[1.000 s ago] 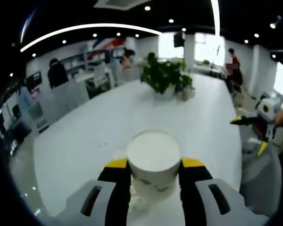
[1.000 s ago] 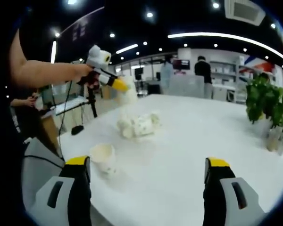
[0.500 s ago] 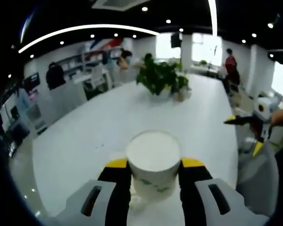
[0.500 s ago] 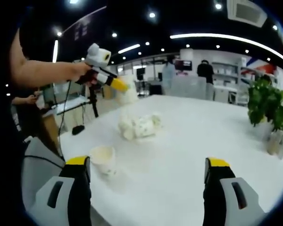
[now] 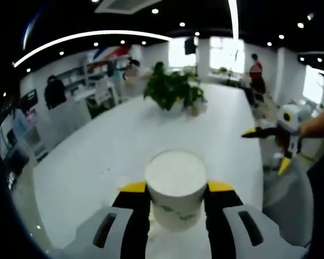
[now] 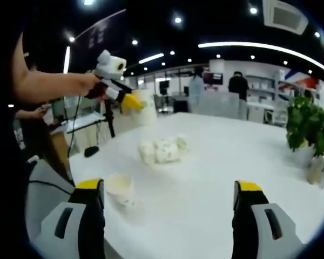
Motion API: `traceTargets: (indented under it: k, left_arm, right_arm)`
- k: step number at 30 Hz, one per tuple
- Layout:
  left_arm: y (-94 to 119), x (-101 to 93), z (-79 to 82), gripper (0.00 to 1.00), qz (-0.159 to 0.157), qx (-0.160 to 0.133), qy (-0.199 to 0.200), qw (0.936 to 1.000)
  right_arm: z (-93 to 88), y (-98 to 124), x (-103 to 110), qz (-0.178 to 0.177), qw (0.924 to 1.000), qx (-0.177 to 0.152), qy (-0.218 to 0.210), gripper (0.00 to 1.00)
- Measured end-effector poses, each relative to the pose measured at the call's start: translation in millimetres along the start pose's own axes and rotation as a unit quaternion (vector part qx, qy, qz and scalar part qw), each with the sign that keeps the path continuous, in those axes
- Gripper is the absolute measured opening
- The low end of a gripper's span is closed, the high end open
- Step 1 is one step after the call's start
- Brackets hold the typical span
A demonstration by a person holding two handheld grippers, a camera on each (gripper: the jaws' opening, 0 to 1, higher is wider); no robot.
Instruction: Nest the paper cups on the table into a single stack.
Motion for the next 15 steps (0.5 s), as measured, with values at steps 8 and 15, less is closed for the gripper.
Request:
traceTargets:
  k: [8, 15]
  left_arm:
    - [4.1, -16.2, -1.4, 0.37, -0.010, -0.003, -0.006, 0.9999]
    - [7.8, -31.1, -3.9, 0.37, -0.017, -0.008, -0.007, 0.9998]
  right_arm:
    - [6.7, -0.9, 0.1, 0.004, 1.0000, -0.004, 0.003, 0.98]
    - [15.8, -2.7, 5.7, 0.014, 0.9998, -0.009, 0.010, 0.97]
Point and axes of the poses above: the point that each gripper's makers call its tool centre point, and the gripper's own axes: y roughly backward along the fingers, x roughly to its left, z roughly out of its top, the point moved 4 cm from there along y, roughly backward along the fingers, and after that the axes turned 14 degrees about x, right-handed, at the moved point
